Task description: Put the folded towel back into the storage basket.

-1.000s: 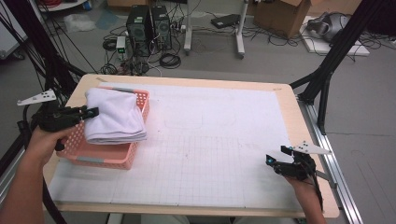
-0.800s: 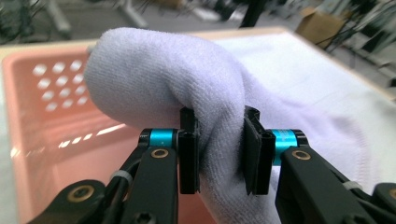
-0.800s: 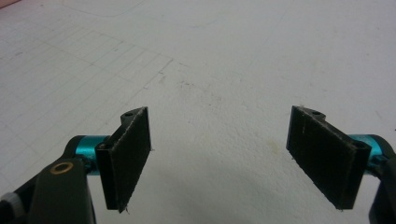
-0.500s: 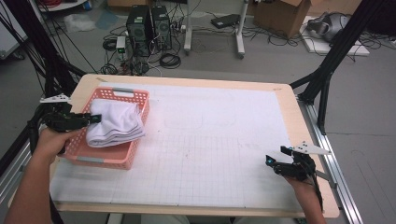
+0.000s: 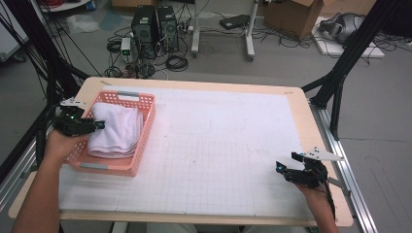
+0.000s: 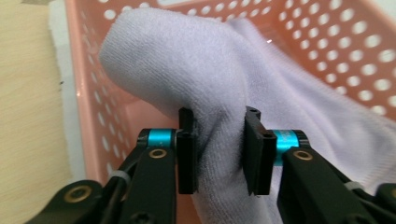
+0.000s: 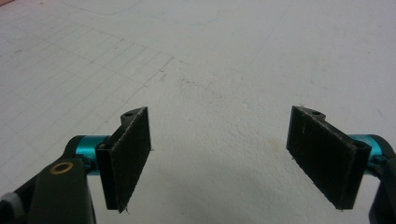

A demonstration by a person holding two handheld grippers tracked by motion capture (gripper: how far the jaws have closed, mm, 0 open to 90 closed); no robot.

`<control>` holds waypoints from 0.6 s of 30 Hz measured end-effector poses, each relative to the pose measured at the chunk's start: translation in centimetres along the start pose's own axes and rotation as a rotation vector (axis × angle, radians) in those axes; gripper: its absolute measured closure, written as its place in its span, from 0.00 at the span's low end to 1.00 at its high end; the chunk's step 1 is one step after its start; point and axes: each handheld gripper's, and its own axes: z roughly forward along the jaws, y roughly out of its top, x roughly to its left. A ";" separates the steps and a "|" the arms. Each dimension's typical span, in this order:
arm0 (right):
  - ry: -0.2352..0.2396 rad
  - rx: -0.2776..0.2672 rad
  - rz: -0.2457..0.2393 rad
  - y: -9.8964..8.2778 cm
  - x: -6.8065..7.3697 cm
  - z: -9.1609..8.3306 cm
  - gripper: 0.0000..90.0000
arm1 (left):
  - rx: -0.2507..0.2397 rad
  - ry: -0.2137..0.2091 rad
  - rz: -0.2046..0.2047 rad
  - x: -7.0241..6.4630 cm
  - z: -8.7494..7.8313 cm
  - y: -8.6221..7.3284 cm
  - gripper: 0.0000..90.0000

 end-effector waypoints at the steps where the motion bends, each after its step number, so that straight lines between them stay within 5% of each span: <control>1: 0.000 0.000 0.001 0.0 0.0 0.0 0.23 | 0.011 0.028 -0.006 -0.1 0.1 0.1 0.69; 5: 0.000 -0.001 0.000 0.0 0.0 0.0 0.23 | -0.007 0.077 -0.065 0.1 0.0 0.3 0.49; 10: -0.002 -0.001 0.004 0.0 0.0 -0.1 0.23 | -0.161 0.076 -0.123 0.0 -1.8 0.6 0.43; 13: -0.001 -0.003 -0.004 0.1 0.1 0.0 0.23 | -0.223 0.055 -0.110 -0.7 -2.6 0.8 0.41; 18: 0.000 -0.003 -0.008 0.1 0.2 -0.1 0.23 | -0.191 -0.009 -0.081 -2.5 -2.0 0.6 0.48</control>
